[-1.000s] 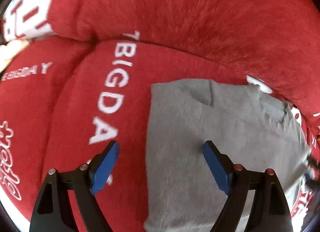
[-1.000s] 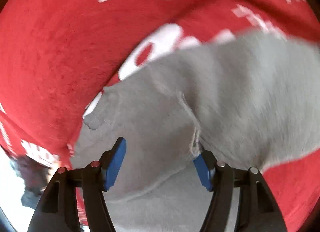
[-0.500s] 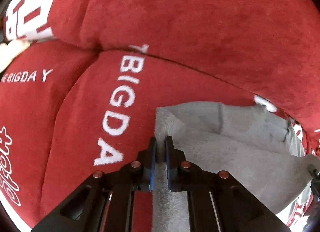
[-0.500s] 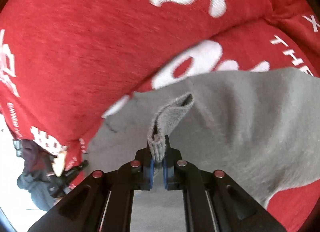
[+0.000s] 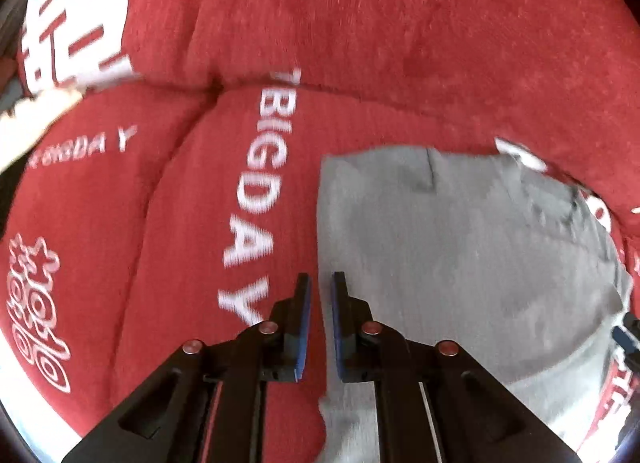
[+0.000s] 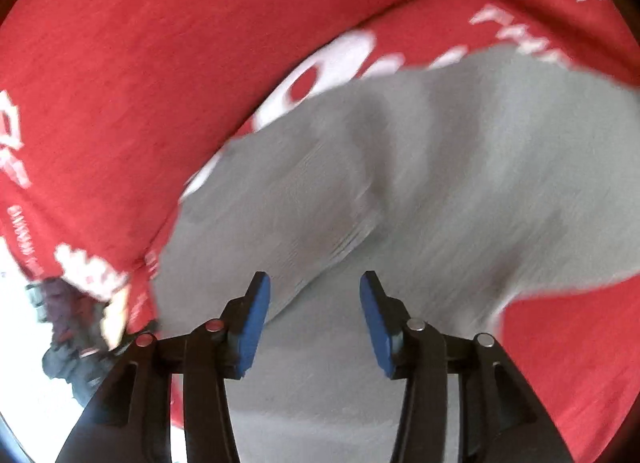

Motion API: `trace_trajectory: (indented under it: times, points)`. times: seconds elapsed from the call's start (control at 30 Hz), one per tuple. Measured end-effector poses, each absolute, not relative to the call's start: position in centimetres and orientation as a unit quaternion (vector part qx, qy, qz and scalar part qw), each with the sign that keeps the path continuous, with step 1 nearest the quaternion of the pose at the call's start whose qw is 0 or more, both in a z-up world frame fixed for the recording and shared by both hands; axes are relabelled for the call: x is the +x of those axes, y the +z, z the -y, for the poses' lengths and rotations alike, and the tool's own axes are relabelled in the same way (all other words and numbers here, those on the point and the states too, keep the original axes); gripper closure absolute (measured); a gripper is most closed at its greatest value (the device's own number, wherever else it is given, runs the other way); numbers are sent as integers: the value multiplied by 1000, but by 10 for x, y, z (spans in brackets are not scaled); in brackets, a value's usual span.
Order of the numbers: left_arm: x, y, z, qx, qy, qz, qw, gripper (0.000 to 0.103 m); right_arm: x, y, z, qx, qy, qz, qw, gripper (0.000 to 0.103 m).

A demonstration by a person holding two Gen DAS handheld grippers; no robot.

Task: Fold small clothes

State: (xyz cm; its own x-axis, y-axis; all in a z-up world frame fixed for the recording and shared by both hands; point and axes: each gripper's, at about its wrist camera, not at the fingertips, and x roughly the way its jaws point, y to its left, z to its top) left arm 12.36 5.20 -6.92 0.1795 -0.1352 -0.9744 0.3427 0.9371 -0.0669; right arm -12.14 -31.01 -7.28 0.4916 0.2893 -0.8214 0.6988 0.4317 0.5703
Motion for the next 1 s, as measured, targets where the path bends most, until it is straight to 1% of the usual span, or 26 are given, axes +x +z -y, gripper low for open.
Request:
trace_trajectory:
  times: [0.13,0.27,0.3,0.33,0.37,0.4,0.43,0.6,0.63,0.67,0.7,0.77,0.87,0.93,1.0]
  points:
    - [124,-75,-66,69,-160,-637,751,92,-108,-84,254,562,-53,-482,670,51]
    - [127,-63,-78,69,-156,-619,766,92,-60,-111,169,594,27,-495,634,51]
    - [127,-60,-82,73,-155,-618,767,88,-46,-117,151,599,38,-496,628,51]
    - [126,-56,-86,75,-151,-617,769,46,-30,-123,132,601,47,-495,625,51]
    - [127,-54,-93,80,-139,-611,775,0,-19,-128,122,603,50,-495,624,51]
    - [130,-49,-97,83,-128,-598,786,2,-10,-133,112,604,49,-496,622,51]
    - [130,-47,-101,88,-125,-589,793,2,-2,-137,104,606,47,-497,619,51]
    - [119,-49,-131,97,-120,-593,790,2,19,-142,91,610,34,-489,623,52]
    - [117,-51,-137,98,-118,-595,789,2,21,-140,90,611,37,-485,625,61]
    - [113,-52,-144,97,-116,-597,788,2,23,-139,88,611,42,-483,626,73]
    - [112,-53,-151,94,-112,-600,786,2,28,-138,84,607,47,-486,627,75]
    - [110,-56,-160,87,-108,-605,784,2,35,-137,74,592,56,-497,633,75]
    - [106,-56,-172,82,-103,-608,783,2,41,-145,57,565,54,-533,628,75]
    - [102,-54,-172,91,-100,-609,782,2,33,-143,59,573,53,-528,625,75]
    - [97,-52,-169,96,-106,-609,780,2,24,-137,59,563,64,-541,622,75]
